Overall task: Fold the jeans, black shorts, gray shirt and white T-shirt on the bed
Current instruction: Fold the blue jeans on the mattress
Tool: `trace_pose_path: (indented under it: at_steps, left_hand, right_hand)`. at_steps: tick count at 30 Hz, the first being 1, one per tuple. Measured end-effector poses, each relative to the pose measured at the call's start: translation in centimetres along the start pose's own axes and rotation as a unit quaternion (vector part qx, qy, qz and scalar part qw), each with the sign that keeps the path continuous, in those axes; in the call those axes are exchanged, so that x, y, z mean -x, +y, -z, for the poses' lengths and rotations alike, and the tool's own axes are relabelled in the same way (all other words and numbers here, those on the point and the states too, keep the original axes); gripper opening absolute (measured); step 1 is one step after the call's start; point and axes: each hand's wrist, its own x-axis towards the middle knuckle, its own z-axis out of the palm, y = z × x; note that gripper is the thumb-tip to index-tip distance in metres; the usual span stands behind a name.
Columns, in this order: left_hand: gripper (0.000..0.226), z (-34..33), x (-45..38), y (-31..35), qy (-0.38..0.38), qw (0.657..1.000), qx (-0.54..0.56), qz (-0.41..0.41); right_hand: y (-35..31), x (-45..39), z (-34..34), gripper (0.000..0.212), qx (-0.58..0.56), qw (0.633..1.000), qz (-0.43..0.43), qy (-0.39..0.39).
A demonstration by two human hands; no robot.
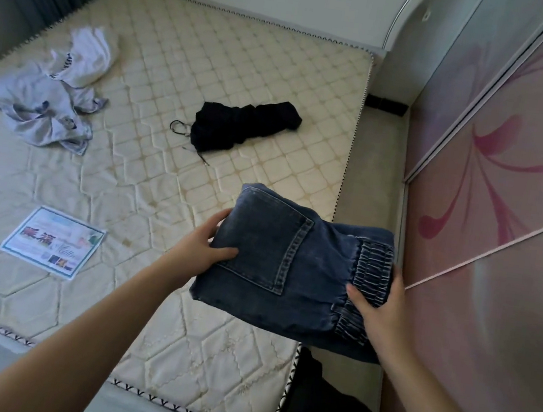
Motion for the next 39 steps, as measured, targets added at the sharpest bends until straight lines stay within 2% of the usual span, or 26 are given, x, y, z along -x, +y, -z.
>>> trace_pose_path:
  at_steps: [8,14,22,30,39]
  left_hand:
    - [0.078,-3.2,-17.7,0.5,0.04,0.995,-0.05,0.078]
    - [0.074,-5.0,-25.5,-2.3,0.091,0.979,-0.154,0.098]
    - [0.073,-3.3,-33.6,-8.3,0.107,0.961,-0.221,0.125]
    - [0.076,-1.8,-39.8,-14.6,0.108,0.956,-0.247,0.118]
    - [0.081,-1.7,-42.9,-20.4,0.082,0.941,-0.298,0.14]
  right_hand:
    - [4.8,-16.5,-3.4,0.079,0.0,0.995,-0.089,-0.034]
    - [8.8,-23.7,-7.8,0.088,-0.012,0.981,-0.177,-0.075]
    - [14.7,-28.6,-14.4,0.086,-0.032,0.963,-0.249,-0.1]
    - [20.7,-32.2,-19.4,0.087,-0.037,0.957,-0.266,-0.108]
    - [25.3,-33.0,-22.1,0.084,0.026,0.958,-0.27,-0.089]
